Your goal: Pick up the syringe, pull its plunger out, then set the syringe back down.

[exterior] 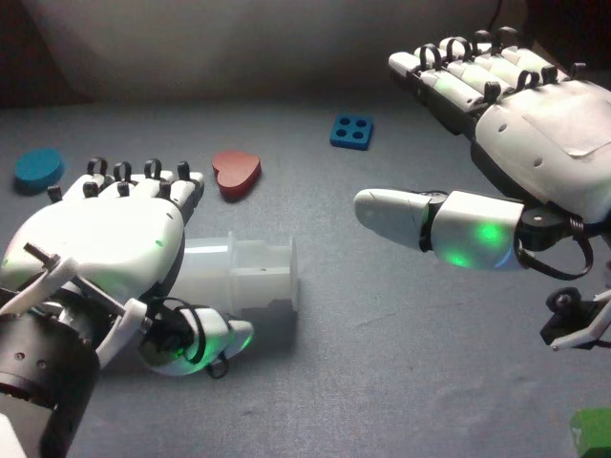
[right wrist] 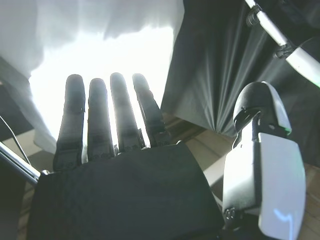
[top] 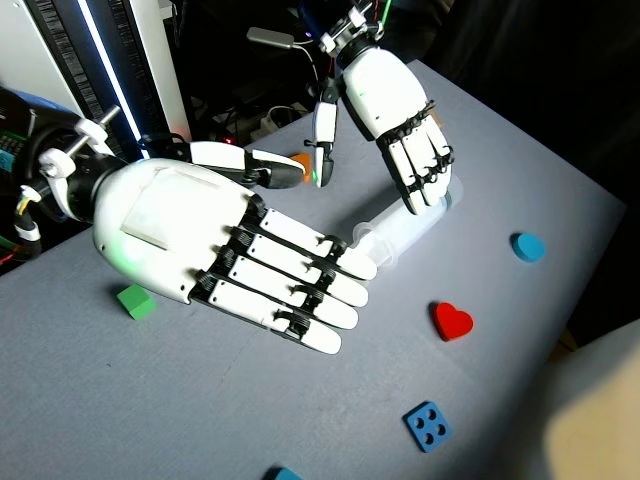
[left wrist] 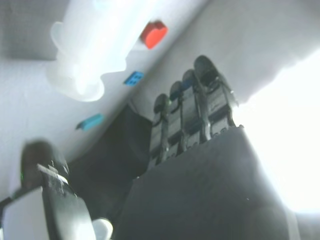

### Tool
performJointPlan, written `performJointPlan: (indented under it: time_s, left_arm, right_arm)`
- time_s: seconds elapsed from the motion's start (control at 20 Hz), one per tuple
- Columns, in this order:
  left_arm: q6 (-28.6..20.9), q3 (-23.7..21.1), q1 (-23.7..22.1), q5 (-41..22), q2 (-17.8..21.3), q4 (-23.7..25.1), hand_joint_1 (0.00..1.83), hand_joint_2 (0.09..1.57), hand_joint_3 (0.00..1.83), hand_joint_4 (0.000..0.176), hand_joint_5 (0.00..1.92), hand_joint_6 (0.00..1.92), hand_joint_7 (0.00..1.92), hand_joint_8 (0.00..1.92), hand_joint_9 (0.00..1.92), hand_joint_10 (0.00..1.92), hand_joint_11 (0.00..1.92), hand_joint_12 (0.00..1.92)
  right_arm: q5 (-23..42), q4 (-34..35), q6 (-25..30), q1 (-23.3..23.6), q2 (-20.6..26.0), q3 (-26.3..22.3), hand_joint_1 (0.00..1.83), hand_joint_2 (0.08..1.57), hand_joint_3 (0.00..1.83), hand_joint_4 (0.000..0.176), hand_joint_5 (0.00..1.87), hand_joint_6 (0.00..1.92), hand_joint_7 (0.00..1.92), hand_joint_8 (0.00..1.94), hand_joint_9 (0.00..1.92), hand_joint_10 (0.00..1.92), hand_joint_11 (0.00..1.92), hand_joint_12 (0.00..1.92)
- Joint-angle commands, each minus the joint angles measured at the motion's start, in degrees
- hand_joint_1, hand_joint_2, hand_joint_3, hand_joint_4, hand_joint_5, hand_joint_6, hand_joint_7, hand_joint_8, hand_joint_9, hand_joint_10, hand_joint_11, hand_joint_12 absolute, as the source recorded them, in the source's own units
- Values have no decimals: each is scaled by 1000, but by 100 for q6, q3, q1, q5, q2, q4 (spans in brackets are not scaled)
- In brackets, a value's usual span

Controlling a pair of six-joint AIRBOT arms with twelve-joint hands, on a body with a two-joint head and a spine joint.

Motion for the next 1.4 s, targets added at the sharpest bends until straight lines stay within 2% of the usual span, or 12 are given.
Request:
performJointPlan:
  time_s: [0.0, 0.1, 0.2, 0.3, 0.65, 0.85, 0.95, 1.1, 1.15, 1.25, 1.35]
  left_arm:
    - [-19, 38, 3, 490, -48, 549, 754, 1007, 11, 0, 88, 0, 96, 0, 110, 0, 0, 476]
    - [-22, 169, 86, 640, -190, 588, 924, 975, 0, 0, 73, 0, 63, 0, 76, 0, 0, 428]
    - [-22, 297, 158, 712, -323, 588, 960, 967, 0, 0, 97, 10, 51, 0, 70, 0, 0, 416]
    - [-22, 456, 296, 793, -497, 588, 914, 984, 1, 0, 97, 5, 50, 0, 70, 0, 0, 397]
    - [-118, 878, 574, 838, -849, 584, 907, 1012, 3, 0, 62, 0, 62, 1, 77, 2, 0, 350]
    - [-238, 1186, 645, 825, -1033, 520, 928, 1003, 0, 0, 71, 4, 62, 1, 64, 1, 0, 348]
    - [-290, 1306, 689, 805, -1116, 520, 862, 1043, 9, 0, 72, 2, 59, 0, 60, 0, 0, 320]
    - [-290, 1463, 755, 714, -1202, 521, 855, 1047, 9, 0, 73, 2, 59, 1, 60, 1, 0, 314]
    - [-301, 1518, 777, 698, -1229, 521, 884, 1018, 0, 0, 80, 3, 71, 3, 74, 4, 0, 367]
    - [-407, 1630, 835, 662, -1296, 521, 881, 1024, 0, 0, 96, 4, 90, 4, 91, 5, 0, 445]
    - [-435, 1731, 869, 607, -1362, 532, 893, 1013, 0, 0, 115, 7, 103, 4, 101, 5, 0, 488]
  right_arm:
    - [448, -333, 91, 29, 7, 16, 0, 1029, 1, 0, 110, 6, 109, 5, 87, 8, 0, 397]
    - [282, -333, 167, 14, -5, 53, 2, 1033, 1, 0, 114, 2, 122, 4, 113, 8, 0, 491]
    - [269, -333, 153, 45, -87, 97, 0, 1035, 1, 0, 105, 1, 112, 5, 108, 3, 0, 446]
    - [394, -332, 95, 73, -224, 164, 0, 1034, 0, 0, 100, 0, 106, 2, 100, 0, 0, 417]
    - [586, -322, 155, -60, -264, 162, 0, 1036, 1, 0, 102, 2, 105, 0, 95, 1, 0, 397]
    - [583, -322, 345, -22, -290, 140, 0, 1037, 0, 0, 63, 0, 36, 1, 29, 0, 0, 244]
    - [588, -322, 344, -46, -288, 141, 0, 1039, 1, 0, 61, 1, 35, 4, 21, 0, 0, 231]
    - [596, -322, 307, -90, -292, 138, 0, 1039, 1, 0, 56, 1, 35, 3, 21, 0, 0, 217]
    - [599, -322, 304, -92, -294, 134, 0, 1040, 1, 0, 52, 0, 35, 1, 21, 0, 0, 200]
    - [619, -322, 294, -89, -293, 132, 0, 1040, 0, 0, 70, 0, 56, 0, 50, 1, 0, 294]
    - [648, -322, 277, -97, -293, 132, 0, 1040, 0, 0, 53, 2, 41, 1, 26, 2, 0, 214]
